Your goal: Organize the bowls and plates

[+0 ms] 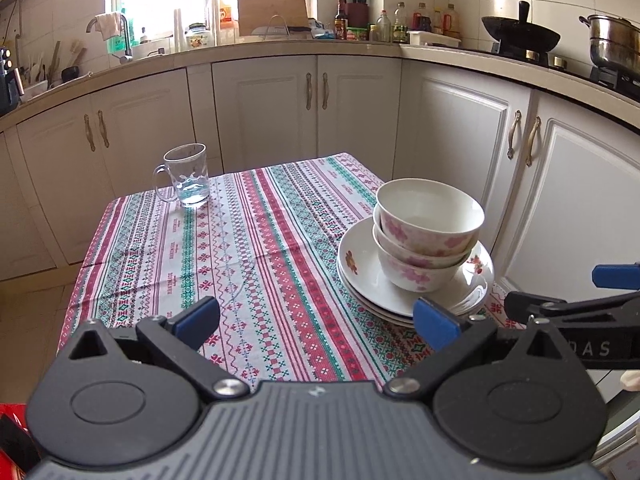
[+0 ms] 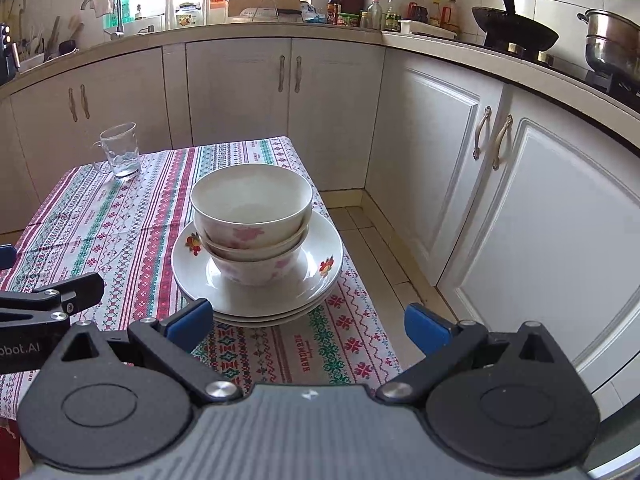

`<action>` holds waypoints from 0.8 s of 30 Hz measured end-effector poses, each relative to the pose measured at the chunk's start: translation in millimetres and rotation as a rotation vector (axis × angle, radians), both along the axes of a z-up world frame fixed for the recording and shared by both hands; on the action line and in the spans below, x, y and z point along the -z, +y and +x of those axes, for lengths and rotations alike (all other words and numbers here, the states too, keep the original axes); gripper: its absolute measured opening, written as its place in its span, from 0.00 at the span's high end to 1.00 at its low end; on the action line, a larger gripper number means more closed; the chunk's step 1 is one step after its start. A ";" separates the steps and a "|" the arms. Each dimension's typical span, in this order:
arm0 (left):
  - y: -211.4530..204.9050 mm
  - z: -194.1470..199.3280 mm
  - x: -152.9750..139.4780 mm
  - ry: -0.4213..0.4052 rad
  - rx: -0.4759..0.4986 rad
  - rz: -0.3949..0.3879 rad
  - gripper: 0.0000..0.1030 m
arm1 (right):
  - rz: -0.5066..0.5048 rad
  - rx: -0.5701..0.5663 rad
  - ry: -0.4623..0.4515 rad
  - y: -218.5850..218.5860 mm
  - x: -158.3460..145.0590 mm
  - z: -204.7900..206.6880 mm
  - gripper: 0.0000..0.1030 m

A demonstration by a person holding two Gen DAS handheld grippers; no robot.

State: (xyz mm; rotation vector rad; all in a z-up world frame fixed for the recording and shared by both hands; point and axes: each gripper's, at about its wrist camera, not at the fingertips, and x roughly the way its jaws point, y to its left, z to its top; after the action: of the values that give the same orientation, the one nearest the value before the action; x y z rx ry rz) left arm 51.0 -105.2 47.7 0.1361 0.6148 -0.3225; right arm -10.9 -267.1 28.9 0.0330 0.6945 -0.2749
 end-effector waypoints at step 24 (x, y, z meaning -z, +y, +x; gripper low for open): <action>-0.5 -2.0 -2.1 -0.008 -0.003 -0.004 0.01 | -0.018 0.003 -0.007 2.0 -3.1 -1.2 0.00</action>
State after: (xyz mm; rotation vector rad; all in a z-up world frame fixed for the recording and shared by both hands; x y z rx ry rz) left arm 49.0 -105.7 49.8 0.1322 0.6066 -0.3204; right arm -12.1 -265.1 32.0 0.0179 0.6850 -0.2839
